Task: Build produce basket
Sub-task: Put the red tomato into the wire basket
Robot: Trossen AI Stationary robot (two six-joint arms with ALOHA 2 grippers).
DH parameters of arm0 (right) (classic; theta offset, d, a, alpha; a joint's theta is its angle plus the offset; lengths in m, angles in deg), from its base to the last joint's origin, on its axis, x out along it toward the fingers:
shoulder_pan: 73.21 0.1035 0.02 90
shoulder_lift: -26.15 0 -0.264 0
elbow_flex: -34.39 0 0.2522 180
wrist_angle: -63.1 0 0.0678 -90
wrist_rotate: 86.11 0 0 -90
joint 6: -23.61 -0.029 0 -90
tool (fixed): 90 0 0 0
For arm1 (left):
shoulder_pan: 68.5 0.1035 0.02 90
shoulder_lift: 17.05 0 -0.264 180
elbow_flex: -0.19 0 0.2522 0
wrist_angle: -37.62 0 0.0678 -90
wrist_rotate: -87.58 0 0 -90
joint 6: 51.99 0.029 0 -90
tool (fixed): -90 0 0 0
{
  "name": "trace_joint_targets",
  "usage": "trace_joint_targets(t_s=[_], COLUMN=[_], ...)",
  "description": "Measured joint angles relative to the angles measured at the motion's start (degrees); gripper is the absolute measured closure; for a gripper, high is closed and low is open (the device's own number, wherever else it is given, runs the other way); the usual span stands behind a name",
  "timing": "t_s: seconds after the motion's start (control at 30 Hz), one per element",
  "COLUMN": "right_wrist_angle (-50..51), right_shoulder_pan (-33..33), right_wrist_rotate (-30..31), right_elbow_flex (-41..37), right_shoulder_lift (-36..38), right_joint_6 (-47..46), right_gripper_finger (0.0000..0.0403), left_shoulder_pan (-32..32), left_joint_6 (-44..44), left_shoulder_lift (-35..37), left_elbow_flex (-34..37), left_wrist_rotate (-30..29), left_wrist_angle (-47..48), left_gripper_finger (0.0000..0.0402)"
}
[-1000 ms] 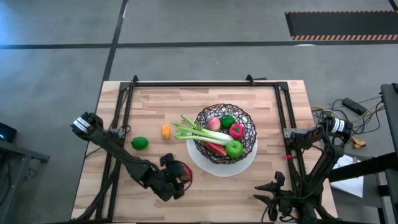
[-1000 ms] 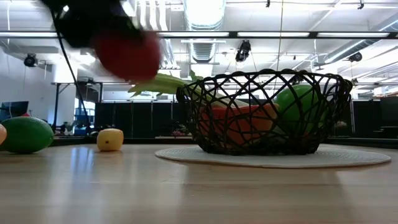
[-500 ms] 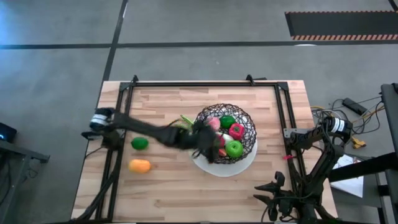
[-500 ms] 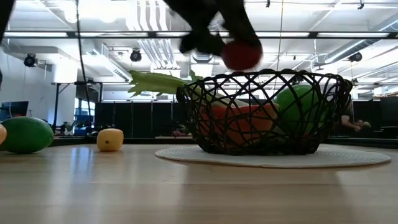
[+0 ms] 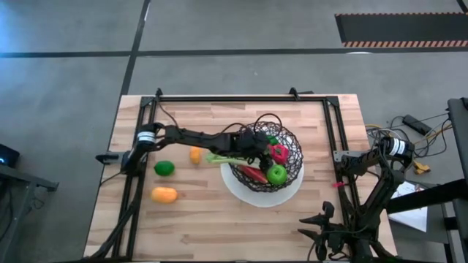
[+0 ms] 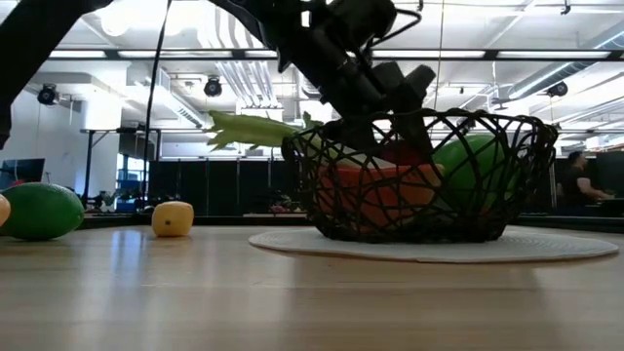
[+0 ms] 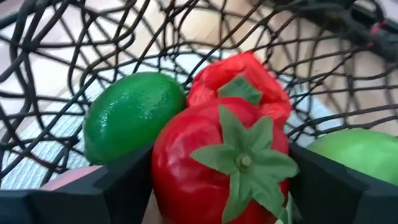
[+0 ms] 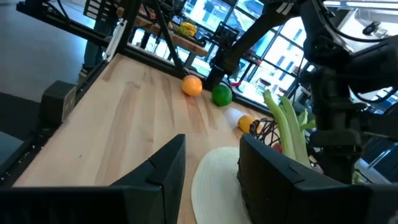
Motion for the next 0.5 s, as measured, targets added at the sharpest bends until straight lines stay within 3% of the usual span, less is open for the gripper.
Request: trace_joint_targets(t_s=[0.27, 0.5], right_wrist_angle=[0.02, 0.04], right_shoulder_pan=[-0.01, -0.01], right_wrist_rotate=[-0.06, -0.04], right_elbow_flex=[-0.01, -0.01], right_shoulder_lift=[-0.03, -0.04], right_joint_6=[-0.35, -0.42], right_gripper_finger=[0.0264, 0.0264], left_shoulder_pan=[0.02, 1.65], left_joint_6=[2.57, 1.67], left_shoulder_lift=[0.10, 0.18], left_elbow_flex=[0.30, 0.37], left_wrist_rotate=[0.81, 10.64], left_wrist_angle=[0.78, 0.97], left_gripper_finger=[0.0088, 0.0086])
